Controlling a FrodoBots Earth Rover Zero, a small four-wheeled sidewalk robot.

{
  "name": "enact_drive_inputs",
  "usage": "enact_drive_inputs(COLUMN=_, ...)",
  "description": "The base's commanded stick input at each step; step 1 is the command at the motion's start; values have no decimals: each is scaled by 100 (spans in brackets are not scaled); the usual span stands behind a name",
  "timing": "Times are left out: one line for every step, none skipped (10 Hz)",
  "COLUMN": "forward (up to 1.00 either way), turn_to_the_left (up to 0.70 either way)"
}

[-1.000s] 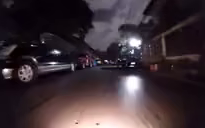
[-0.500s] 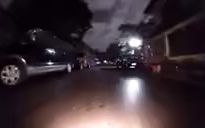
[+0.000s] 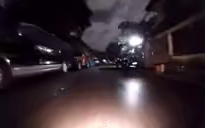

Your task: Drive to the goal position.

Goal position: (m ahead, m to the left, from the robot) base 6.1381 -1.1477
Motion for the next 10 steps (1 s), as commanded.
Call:
enact_drive_inputs(forward=100, turn_to_the_left=0)
enact_drive_inputs(forward=100, turn_to_the_left=0)
enact_drive_inputs(forward=100, turn_to_the_left=0)
enact_drive_inputs(forward=100, turn_to_the_left=0)
enact_drive_inputs(forward=100, turn_to_the_left=0)
enact_drive_inputs(forward=100, turn_to_the_left=0)
enact_drive_inputs(forward=100, turn_to_the_left=0)
enact_drive_inputs(forward=100, turn_to_the_left=0)
enact_drive_inputs(forward=100, turn_to_the_left=0)
enact_drive_inputs(forward=100, turn_to_the_left=0)
